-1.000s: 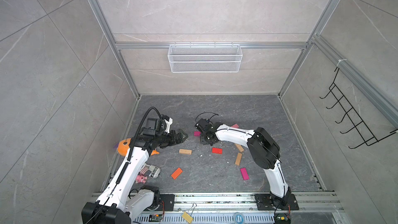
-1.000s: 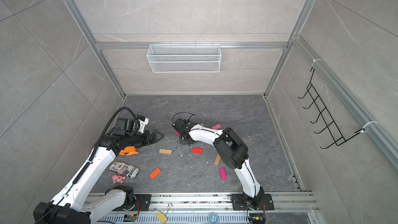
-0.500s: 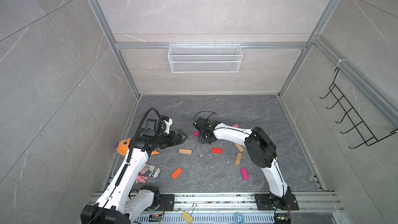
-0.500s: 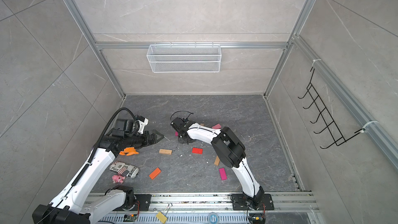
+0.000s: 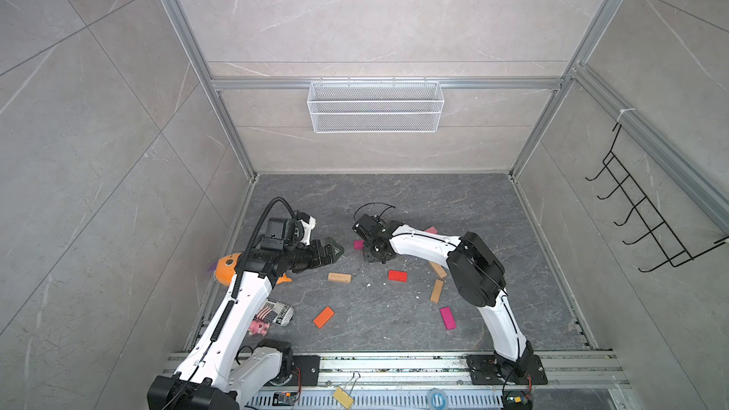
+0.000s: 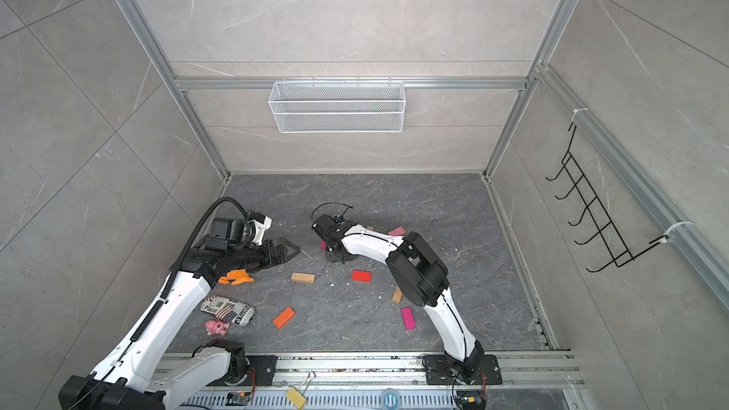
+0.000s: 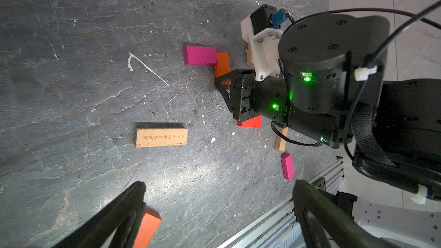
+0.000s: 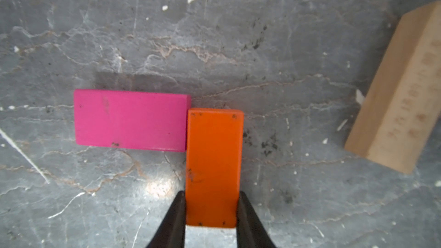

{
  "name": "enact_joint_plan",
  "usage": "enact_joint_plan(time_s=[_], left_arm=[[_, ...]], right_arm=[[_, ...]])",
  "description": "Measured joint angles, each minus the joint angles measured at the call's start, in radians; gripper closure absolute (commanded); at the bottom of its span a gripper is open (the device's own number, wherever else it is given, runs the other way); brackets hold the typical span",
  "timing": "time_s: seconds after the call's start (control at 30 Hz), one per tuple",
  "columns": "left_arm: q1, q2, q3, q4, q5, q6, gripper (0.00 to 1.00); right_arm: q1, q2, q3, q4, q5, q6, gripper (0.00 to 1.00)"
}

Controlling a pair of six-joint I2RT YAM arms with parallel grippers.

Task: Assemble the letter p with building blocks
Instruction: Assemble the building block at the center of the board.

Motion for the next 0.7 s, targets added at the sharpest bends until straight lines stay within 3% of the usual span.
enact_joint_plan(time_s=[0.47, 0.7], left_arm=[[0.002, 0.000, 0.000, -0.004, 0.000, 0.000, 0.01], [0.002, 0.000, 0.000, -0.004, 0.000, 0.000, 0.00]], right_arm=[[0.000, 0.019, 0.032, -0.016, 0.010, -0.010, 0.69], [0.000, 0.020, 0.032, -0.016, 0.010, -0.019, 0.63]])
